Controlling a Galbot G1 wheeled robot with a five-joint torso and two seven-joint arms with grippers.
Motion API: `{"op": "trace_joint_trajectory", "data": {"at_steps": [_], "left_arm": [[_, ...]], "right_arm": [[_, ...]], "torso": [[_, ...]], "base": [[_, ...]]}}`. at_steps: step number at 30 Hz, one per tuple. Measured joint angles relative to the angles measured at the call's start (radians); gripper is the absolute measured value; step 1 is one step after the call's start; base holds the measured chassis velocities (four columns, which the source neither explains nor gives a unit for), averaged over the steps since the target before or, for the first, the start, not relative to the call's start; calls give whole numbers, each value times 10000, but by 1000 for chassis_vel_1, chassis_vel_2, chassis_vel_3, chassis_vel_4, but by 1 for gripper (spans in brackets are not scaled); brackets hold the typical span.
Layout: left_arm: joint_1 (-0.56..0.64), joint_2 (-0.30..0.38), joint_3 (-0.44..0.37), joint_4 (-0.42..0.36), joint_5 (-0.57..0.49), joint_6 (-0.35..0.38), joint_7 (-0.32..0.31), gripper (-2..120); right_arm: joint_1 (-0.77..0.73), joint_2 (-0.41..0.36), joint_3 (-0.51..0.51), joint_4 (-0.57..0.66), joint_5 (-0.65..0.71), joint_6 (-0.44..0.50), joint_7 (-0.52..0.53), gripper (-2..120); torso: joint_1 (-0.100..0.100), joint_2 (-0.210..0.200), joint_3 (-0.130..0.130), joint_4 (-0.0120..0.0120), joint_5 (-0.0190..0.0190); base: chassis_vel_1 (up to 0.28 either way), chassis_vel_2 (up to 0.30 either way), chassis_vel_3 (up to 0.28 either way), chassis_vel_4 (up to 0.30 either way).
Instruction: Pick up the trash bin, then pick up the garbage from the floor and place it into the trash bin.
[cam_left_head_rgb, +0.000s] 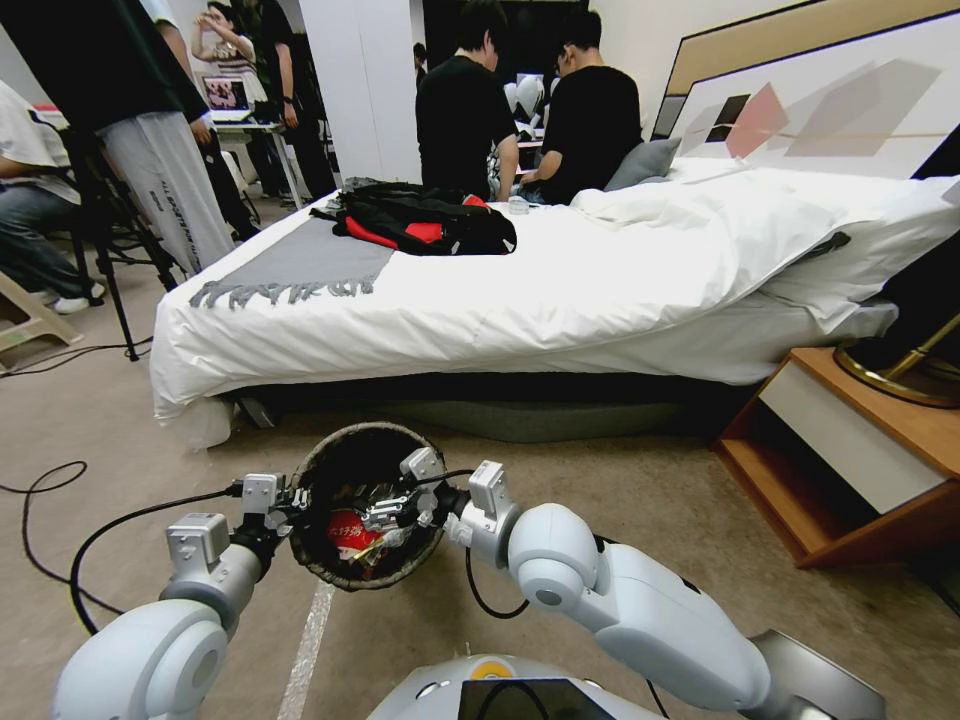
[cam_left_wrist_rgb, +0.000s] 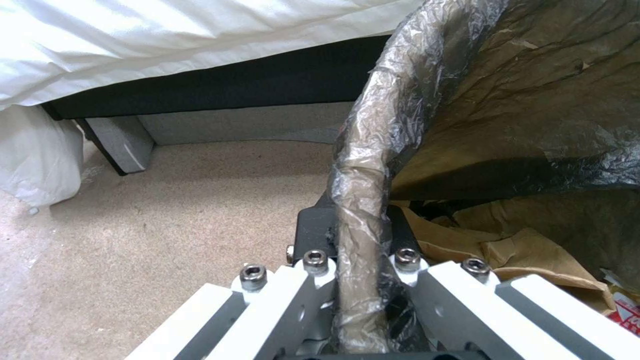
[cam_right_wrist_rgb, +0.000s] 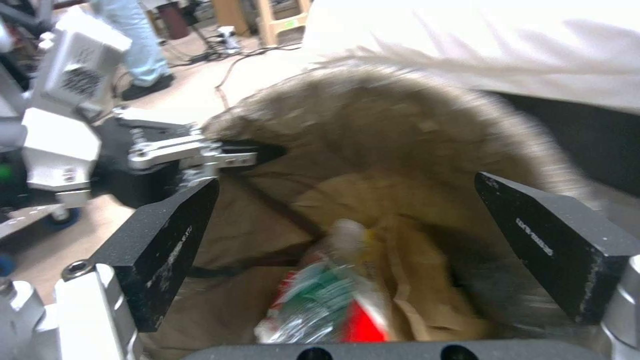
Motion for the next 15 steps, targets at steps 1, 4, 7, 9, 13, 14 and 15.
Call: {"op": "trace_joint_trajectory", "data": {"at_steps": [1, 4, 7, 9, 13, 14, 15], "left_arm": [[-4, 0, 0, 0, 1, 0, 2, 1], [-25, 7, 0, 0, 1, 0, 6, 1], [-55, 26, 0, 0, 1, 0, 17, 1], [-61, 31, 0, 0, 2, 0, 22, 1], [-80, 33, 9, 0, -6, 0, 29, 1], [-86, 23, 17, 0, -13, -1, 31, 1], [-86, 20, 18, 0, -14, 0, 31, 1]], "right_arm": [[-88, -102, 154, 95, 9, -2, 0, 100], [-388, -356, 560, 327, 24, -20, -1, 100], [-879, -752, 1115, 641, 17, -22, -25, 100], [-1054, -906, 1299, 772, 9, -12, -25, 100], [-1569, -1290, 1831, 1285, -12, 82, 116, 100], [-2090, -1536, 2385, 1794, -22, 253, 248, 100], [-2259, -1591, 2595, 1930, -47, 314, 248, 100]], "torso": [[0, 0, 0, 0, 0], [0, 0, 0, 0, 1], [0, 0, 0, -2, 1], [-1, 0, 0, -3, 2], [0, 0, -1, -1, 1], [0, 0, 0, 2, 2], [-1, 0, 0, 1, 1]], "base": [[0, 0, 0, 0], [0, 0, 0, 0], [0, 0, 0, 0], [0, 0, 0, 0], [0, 0, 0, 0], [0, 0, 0, 0], [0, 0, 0, 0]]}}
